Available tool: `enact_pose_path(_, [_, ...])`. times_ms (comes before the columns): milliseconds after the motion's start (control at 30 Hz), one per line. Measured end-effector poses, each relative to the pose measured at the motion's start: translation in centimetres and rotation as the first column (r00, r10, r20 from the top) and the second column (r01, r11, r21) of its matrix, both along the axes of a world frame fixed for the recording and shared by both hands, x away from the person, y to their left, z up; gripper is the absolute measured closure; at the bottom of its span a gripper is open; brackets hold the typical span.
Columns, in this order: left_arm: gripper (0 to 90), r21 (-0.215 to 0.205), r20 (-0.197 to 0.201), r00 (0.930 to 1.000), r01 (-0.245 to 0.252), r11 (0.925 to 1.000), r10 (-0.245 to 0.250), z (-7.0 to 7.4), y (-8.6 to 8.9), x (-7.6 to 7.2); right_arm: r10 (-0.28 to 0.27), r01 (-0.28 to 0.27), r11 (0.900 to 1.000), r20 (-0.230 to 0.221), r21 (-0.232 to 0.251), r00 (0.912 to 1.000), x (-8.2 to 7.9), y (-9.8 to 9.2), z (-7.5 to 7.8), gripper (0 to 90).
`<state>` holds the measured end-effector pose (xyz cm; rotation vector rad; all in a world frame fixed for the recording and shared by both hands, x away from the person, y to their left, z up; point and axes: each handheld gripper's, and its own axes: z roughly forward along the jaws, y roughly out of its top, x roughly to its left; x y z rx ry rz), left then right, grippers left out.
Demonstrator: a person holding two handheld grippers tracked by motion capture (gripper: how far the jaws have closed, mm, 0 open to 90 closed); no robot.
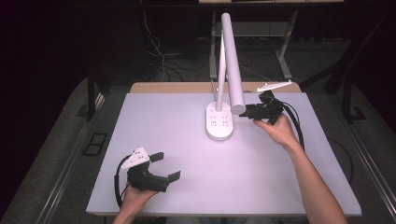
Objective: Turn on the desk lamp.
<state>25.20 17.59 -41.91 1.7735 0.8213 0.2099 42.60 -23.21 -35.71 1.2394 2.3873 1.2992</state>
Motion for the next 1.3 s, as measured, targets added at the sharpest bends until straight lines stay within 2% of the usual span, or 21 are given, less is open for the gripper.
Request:
enact_pose_path(133, [0.0, 0.002, -0.001, 1.0, 0.006, 1.0, -0.006, 0.0, -0.1, 0.0, -0.017, 0.017, 1.0, 0.002, -0.012, 0.9999, -1.5, -0.5, 0.2, 11.9])
enact_pose_path(200, [0.0, -0.001, -0.002, 1.0, 0.006, 1.0, -0.006, 0.0, -0.2, 0.0, -0.011, 0.011, 1.0, 0.003, 0.005, 0.9999, -2.3, -0.8, 0.2, 9.2])
enact_pose_path(267, [0.0, -0.001, -0.001, 1.0, 0.008, 1.0, -0.008, 0.0, -0.2, 0.0, 0.004, -0.004, 1.0, -0.009, 0.022, 1.0, -3.1, -1.2, 0.2, 0.5])
enact_pose_path(900, [0.0, -0.002, -0.001, 0.9999, 0.01, 0.9999, -0.01, 0.0, -0.4, 0.0, 0.026, -0.029, 0.998, 0.04, 0.06, 0.9988, -9.8, -3.4, -0.2, 0.5])
enact_pose_path(1300, [0.0, 0.007, -0.001, 0.9999, 0.015, 0.9999, -0.015, 0.0, -0.5, 0.0, -0.026, 0.022, 0.995, 0.043, 0.101, 0.9987, -14.4, -5.9, -2.9, 0.6])
